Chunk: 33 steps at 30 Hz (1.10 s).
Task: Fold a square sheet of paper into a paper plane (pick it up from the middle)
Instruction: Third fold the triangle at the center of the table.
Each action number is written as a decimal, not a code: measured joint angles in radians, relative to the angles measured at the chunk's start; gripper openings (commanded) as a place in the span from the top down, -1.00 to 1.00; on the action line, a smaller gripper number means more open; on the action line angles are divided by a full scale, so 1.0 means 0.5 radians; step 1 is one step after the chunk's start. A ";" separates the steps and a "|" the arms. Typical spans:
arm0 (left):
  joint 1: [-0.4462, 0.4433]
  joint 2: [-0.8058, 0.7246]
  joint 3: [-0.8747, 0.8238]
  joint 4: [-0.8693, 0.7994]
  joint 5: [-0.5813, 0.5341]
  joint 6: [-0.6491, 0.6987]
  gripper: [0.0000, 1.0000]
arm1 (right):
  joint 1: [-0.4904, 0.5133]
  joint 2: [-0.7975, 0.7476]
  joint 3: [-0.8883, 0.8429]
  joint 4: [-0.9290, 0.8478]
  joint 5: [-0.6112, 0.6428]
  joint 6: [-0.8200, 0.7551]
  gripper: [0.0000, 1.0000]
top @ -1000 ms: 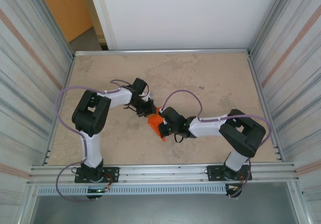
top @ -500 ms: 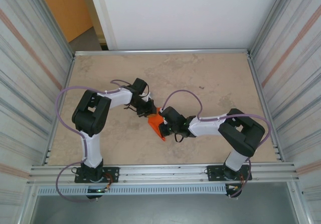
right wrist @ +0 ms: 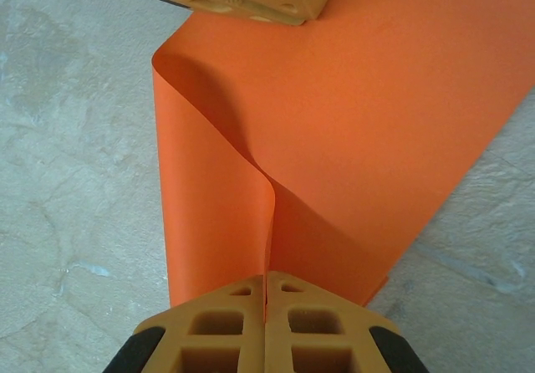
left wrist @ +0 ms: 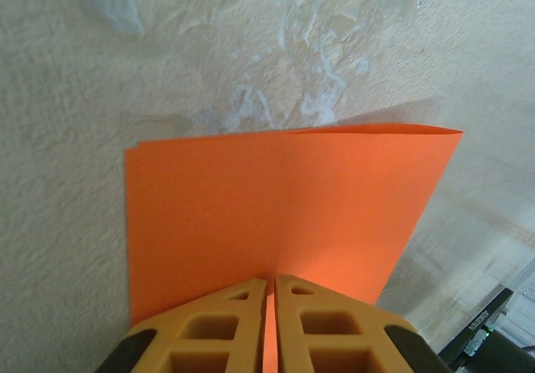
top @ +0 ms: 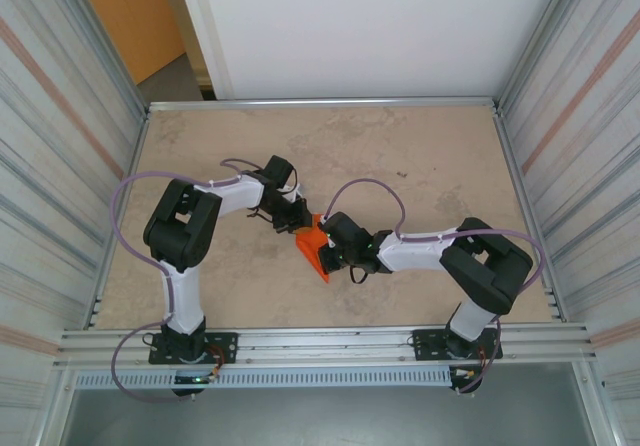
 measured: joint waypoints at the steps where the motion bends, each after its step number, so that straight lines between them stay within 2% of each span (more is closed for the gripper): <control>1: 0.000 0.000 0.000 0.000 0.000 0.000 0.74 | 0.000 0.000 0.000 -0.002 0.000 0.000 1.00; 33: 0.000 0.000 -0.001 0.000 0.000 0.000 0.74 | 0.000 0.057 0.056 -0.031 -0.008 0.001 1.00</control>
